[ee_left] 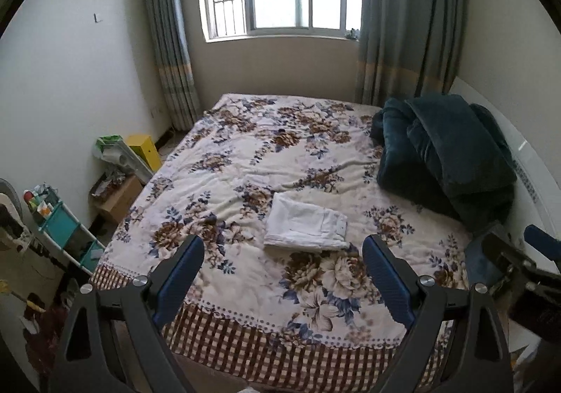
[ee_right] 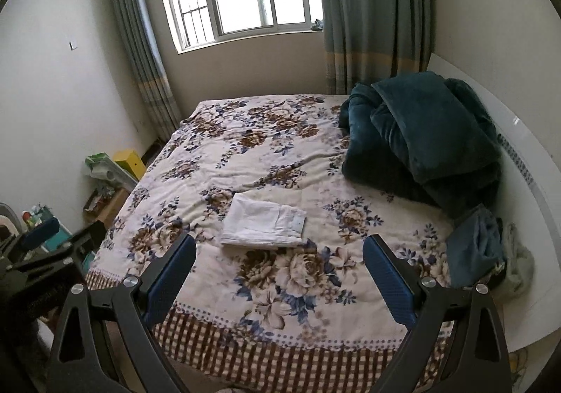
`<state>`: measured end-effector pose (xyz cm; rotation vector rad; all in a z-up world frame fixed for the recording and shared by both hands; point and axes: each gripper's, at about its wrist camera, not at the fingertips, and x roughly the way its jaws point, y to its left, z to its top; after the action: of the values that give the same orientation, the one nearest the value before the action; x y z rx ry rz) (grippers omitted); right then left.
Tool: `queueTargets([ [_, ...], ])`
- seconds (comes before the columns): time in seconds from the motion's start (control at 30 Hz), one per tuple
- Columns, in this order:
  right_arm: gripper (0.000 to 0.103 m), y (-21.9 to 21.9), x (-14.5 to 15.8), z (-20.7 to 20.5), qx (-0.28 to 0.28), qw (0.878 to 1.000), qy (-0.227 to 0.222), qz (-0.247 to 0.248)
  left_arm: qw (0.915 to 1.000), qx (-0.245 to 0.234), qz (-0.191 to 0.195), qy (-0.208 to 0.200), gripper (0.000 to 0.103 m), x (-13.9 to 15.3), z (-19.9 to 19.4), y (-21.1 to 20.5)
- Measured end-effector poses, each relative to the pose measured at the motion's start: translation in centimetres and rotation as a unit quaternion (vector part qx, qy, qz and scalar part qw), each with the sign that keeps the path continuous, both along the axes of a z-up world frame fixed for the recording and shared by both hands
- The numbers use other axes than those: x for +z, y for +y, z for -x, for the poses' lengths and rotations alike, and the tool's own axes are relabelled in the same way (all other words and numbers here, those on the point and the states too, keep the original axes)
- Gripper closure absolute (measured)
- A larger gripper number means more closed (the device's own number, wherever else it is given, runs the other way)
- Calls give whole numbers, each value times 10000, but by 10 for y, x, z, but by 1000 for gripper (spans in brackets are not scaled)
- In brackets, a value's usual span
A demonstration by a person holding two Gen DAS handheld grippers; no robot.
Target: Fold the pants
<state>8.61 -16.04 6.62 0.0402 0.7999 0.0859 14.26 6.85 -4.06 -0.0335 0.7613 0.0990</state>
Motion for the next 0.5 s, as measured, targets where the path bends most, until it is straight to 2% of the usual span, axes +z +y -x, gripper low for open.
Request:
queueTargets([
  [0.07,5,-1,2,1,16,10000,-7,2,10000,12,-10,-20,10,0,-1,-2],
  [0.1,5,-3,3,1,16,10000,-3,7,10000,15,-9,-22,3,-1,-2,-3],
  [0.13,5,-1,1,2,-2,10000,-13,39,10000,-9,4,-23,0,-2,-4,-4],
  [0.3,2,-8,-3,-10,-108,9999,44,67,9999,-96,37,59,0,-14,-19,-11],
  [0.5,2,-15,-23,-47,-316,9993,55,209,9998,-61,-144,124,0,-35,-43,-16],
])
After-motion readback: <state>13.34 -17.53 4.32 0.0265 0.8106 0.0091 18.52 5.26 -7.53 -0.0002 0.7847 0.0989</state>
